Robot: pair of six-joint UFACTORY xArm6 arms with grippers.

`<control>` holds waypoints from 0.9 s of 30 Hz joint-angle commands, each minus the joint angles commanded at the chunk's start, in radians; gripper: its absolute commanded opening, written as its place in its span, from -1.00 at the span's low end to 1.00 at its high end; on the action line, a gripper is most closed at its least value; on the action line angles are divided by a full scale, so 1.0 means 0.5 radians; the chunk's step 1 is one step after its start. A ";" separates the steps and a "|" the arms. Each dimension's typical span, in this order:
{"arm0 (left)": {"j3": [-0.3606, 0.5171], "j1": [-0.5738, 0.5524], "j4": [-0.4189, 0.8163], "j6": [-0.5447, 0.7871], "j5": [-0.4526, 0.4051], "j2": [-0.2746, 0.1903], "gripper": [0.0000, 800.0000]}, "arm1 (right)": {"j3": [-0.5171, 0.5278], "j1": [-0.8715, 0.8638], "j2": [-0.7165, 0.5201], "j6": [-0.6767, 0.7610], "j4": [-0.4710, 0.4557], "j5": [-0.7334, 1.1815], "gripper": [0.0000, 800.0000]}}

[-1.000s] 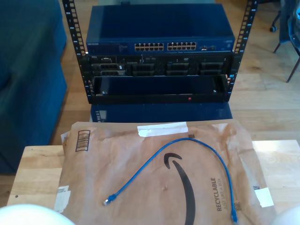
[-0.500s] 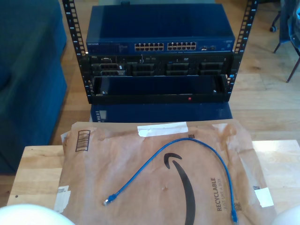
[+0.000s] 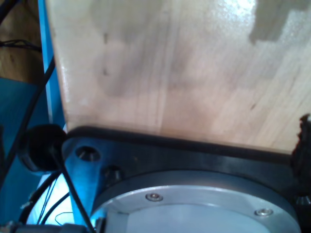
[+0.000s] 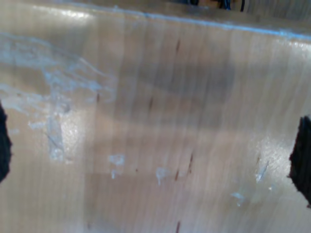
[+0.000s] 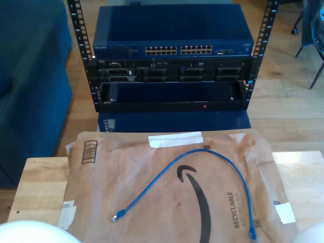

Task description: Grab the cable and plug it in

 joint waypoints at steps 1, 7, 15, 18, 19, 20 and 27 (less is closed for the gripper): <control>0.000 0.000 0.000 0.000 0.000 0.000 1.00 | -0.040 0.003 -0.012 0.000 0.000 0.074 0.99; -0.043 0.000 0.006 -0.006 0.049 0.000 1.00 | -0.531 0.009 -0.006 0.006 0.009 0.801 0.99; -0.595 -0.129 -0.107 -0.031 0.740 -0.028 1.00 | -0.927 0.258 -0.003 0.399 0.018 1.056 0.99; -0.853 -0.341 -0.169 -0.169 0.991 -0.009 1.00 | -1.003 0.457 -0.003 0.598 0.018 1.059 0.99; -0.921 -0.417 -0.169 -0.267 1.049 -0.006 1.00 | -1.040 0.528 -0.003 0.684 0.018 1.059 0.99; -0.961 -0.482 -0.172 -0.350 1.077 -0.006 1.00 | -1.077 0.601 -0.003 0.764 0.018 1.059 0.99; -1.169 -1.003 -0.178 -0.905 1.077 0.006 1.00 | -1.323 1.209 0.209 1.507 0.015 1.062 0.95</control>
